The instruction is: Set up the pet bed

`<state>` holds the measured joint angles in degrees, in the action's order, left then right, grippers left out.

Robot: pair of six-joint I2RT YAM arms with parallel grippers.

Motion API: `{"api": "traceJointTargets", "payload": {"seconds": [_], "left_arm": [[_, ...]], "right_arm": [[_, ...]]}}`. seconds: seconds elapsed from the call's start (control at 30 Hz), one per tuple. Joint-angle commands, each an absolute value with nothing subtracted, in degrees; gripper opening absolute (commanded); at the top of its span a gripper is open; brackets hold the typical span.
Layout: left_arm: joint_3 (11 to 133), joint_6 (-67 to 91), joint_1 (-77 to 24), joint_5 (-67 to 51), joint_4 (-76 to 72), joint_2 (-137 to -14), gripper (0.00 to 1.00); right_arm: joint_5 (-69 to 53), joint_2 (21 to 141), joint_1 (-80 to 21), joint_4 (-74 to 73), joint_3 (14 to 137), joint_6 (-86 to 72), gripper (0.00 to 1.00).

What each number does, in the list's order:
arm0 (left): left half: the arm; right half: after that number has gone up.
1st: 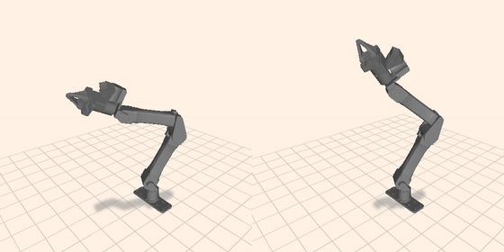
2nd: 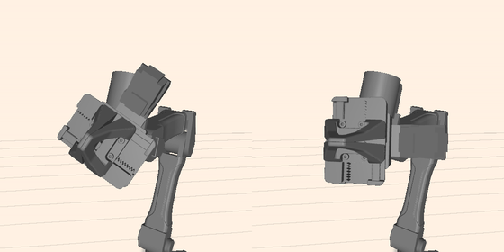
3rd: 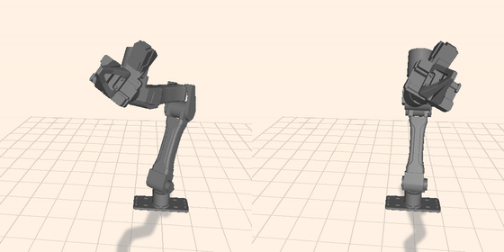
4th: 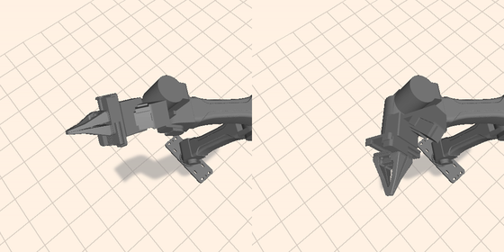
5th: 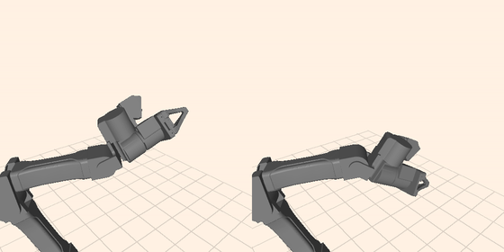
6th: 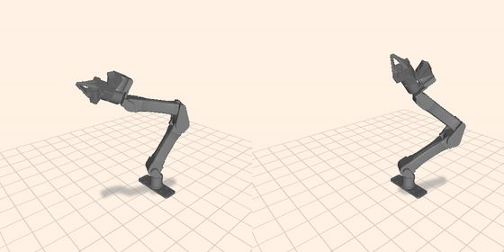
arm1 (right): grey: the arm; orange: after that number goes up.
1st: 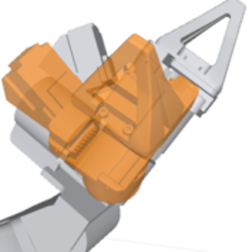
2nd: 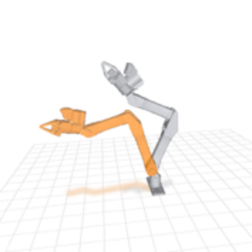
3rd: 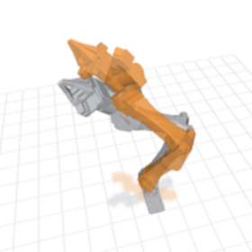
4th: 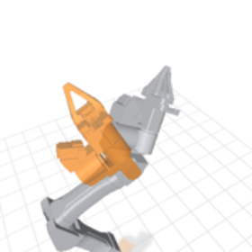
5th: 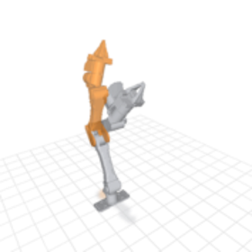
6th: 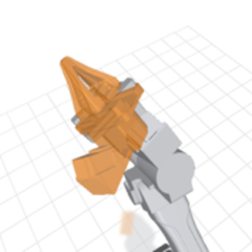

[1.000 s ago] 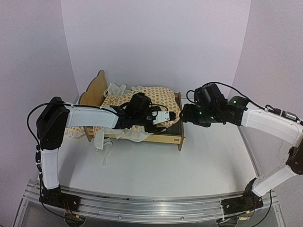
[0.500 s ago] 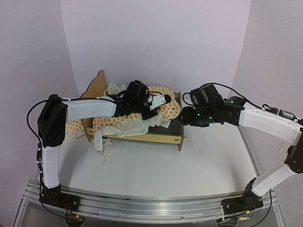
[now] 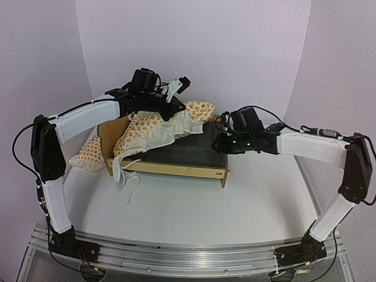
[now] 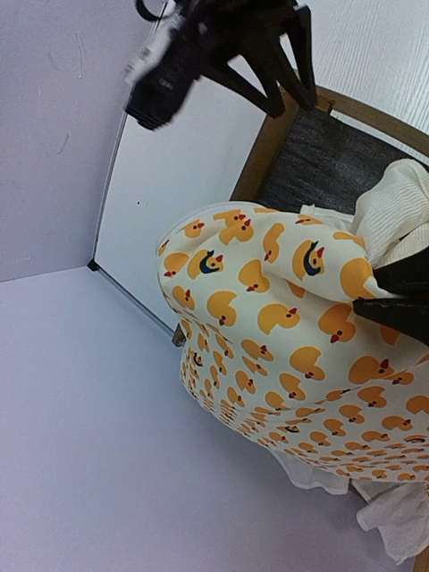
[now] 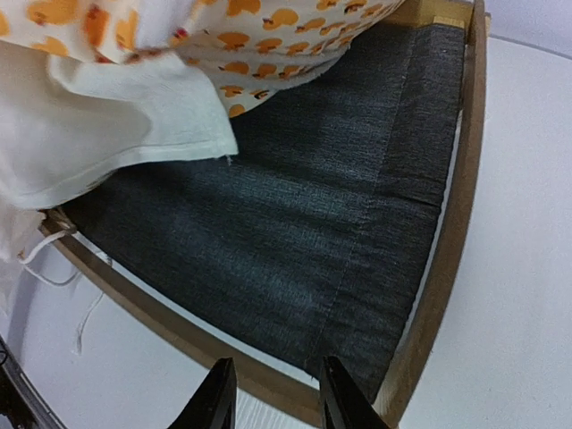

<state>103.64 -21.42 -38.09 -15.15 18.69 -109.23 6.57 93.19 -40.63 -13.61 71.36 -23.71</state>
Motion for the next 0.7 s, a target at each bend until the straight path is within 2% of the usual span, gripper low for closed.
{"api": "traceJointTargets", "payload": {"seconds": [0.0, 0.33, 0.67], "left_arm": [[107.0, -17.9, -37.0, -17.1, 19.9, -106.3, 0.00], [105.2, -17.0, -35.7, -16.5, 17.4, -105.4, 0.00], [106.0, -17.2, -34.6, -16.6, 16.9, -106.3, 0.00]], "right_arm": [[5.4, 101.3, -40.5, -5.3, 78.2, -20.1, 0.32], [5.1, 118.3, -36.5, 8.9, 91.4, -14.6, 0.26], [5.3, 124.6, -33.9, 9.3, 99.3, -7.1, 0.23]]}}
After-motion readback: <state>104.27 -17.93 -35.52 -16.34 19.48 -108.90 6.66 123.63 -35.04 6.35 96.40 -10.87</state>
